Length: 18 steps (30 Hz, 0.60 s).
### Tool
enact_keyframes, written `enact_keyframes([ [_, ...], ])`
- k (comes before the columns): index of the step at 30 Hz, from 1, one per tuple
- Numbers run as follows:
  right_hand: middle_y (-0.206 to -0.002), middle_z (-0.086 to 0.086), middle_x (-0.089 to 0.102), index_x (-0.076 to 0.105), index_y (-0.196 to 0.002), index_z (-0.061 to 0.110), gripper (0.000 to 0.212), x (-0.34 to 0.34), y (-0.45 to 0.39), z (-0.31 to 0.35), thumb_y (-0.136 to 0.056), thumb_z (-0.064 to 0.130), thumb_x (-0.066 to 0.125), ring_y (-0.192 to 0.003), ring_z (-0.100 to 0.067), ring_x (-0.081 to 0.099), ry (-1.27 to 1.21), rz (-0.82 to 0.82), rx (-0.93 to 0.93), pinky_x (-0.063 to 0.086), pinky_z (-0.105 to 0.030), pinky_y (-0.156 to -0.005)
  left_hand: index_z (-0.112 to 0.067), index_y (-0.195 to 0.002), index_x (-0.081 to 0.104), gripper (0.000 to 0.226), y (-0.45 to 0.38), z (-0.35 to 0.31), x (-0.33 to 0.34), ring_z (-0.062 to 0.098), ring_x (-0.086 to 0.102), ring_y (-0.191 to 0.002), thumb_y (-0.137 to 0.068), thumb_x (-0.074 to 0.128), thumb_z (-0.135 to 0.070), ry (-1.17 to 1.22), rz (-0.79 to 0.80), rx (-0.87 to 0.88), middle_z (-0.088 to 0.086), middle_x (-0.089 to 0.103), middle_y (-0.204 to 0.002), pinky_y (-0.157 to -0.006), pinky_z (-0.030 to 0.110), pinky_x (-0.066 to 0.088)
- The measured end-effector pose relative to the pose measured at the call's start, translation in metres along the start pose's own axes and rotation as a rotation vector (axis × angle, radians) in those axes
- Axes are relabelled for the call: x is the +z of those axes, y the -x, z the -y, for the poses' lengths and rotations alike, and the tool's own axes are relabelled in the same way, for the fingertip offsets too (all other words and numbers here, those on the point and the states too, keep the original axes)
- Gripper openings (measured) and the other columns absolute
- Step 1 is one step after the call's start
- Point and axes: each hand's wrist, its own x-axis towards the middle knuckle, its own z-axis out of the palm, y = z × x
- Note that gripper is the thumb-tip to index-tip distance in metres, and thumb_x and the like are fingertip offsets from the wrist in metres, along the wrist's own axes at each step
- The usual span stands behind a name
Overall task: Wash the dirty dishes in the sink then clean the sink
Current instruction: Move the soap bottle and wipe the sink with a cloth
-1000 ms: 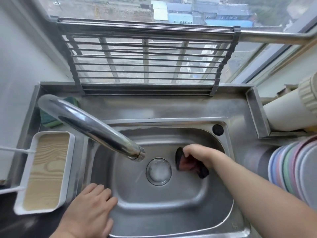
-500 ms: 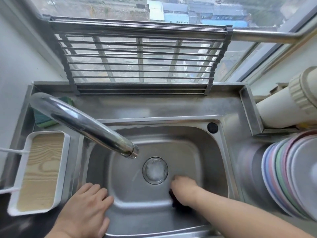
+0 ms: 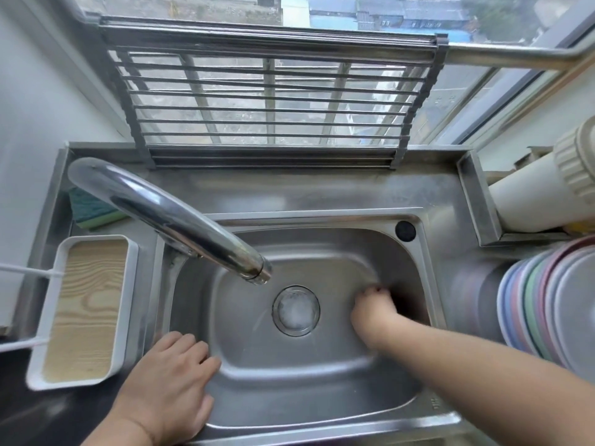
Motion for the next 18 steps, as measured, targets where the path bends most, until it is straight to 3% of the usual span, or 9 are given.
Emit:
enact_keyframes([
  [2, -0.150, -0.018, 0.055, 0.058, -0.144, 0.006, 0.045, 0.016, 0.016, 0.032, -0.104, 0.024, 0.046, -0.136, -0.042, 0.052, -0.087, 0.124, -0.141, 0.044, -0.054, -0.108, -0.025, -0.063, 0.055, 0.021, 0.000, 0.000, 0.000, 0.031, 0.052, -0.062, -0.050, 0.058, -0.042, 0.003, -0.005, -0.001, 0.004, 0.050, -0.065, -0.067, 0.043, 0.046],
  [5, -0.150, -0.016, 0.057, 0.059, -0.144, 0.011, 0.049, 0.005, 0.026, 0.068, -0.104, 0.037, 0.052, -0.135, -0.039, 0.056, -0.479, 0.237, -0.213, 0.046, -0.046, -0.112, -0.025, -0.063, 0.055, 0.021, 0.000, 0.001, 0.000, 0.031, 0.052, -0.062, -0.051, 0.058, -0.042, 0.003, -0.010, 0.003, 0.004, 0.050, -0.065, -0.068, 0.043, 0.047],
  [8, -0.155, -0.017, 0.050, 0.053, -0.148, 0.020, 0.048, -0.029, 0.037, 0.102, -0.105, 0.043, 0.052, -0.141, -0.039, 0.047, -0.759, 0.194, -0.245, 0.039, -0.044, -0.117, -0.025, -0.062, 0.056, 0.022, 0.001, 0.001, 0.000, 0.031, 0.052, -0.061, -0.051, 0.058, -0.043, -0.010, -0.013, 0.012, 0.004, 0.050, -0.065, -0.069, 0.043, 0.046],
  [11, -0.150, -0.020, 0.049, 0.052, -0.144, 0.015, 0.044, -0.061, 0.046, 0.140, -0.106, 0.036, 0.045, -0.138, -0.041, 0.046, -0.947, 0.155, -0.315, 0.037, -0.044, -0.113, -0.024, -0.062, 0.056, 0.022, 0.000, 0.000, 0.001, 0.031, 0.052, -0.061, -0.050, 0.057, -0.042, -0.013, -0.020, 0.007, 0.004, 0.049, -0.064, -0.071, 0.044, 0.037],
  [15, -0.101, -0.007, 0.060, 0.062, -0.108, 0.023, 0.010, -0.097, 0.043, 0.161, -0.103, 0.018, 0.055, -0.094, -0.021, 0.059, -1.517, 0.354, -0.547, 0.048, -0.031, -0.079, -0.024, -0.061, 0.059, 0.022, -0.002, 0.003, 0.008, 0.030, 0.053, -0.059, -0.049, 0.056, -0.042, 0.002, -0.042, 0.023, 0.002, 0.048, -0.062, -0.072, 0.043, 0.035],
  [16, -0.093, -0.002, 0.060, 0.061, -0.103, 0.025, 0.012, -0.102, 0.042, 0.159, -0.102, 0.015, 0.057, -0.084, -0.015, 0.059, -1.607, 0.345, -0.569, 0.050, -0.028, -0.075, -0.023, -0.061, 0.059, 0.022, -0.004, 0.003, 0.009, 0.030, 0.053, -0.059, -0.048, 0.056, -0.041, 0.007, -0.053, 0.024, 0.002, 0.048, -0.062, -0.072, 0.044, 0.034],
  [18, -0.093, 0.003, 0.063, 0.064, -0.110, 0.021, 0.012, -0.104, 0.033, 0.157, -0.100, 0.015, 0.064, -0.079, -0.011, 0.061, -1.598, 0.154, -0.581, 0.054, -0.026, -0.074, -0.022, -0.060, 0.059, 0.021, -0.005, 0.003, 0.010, 0.030, 0.053, -0.059, -0.048, 0.054, -0.038, 0.012, -0.065, 0.023, 0.002, 0.046, -0.061, -0.071, 0.044, 0.034],
])
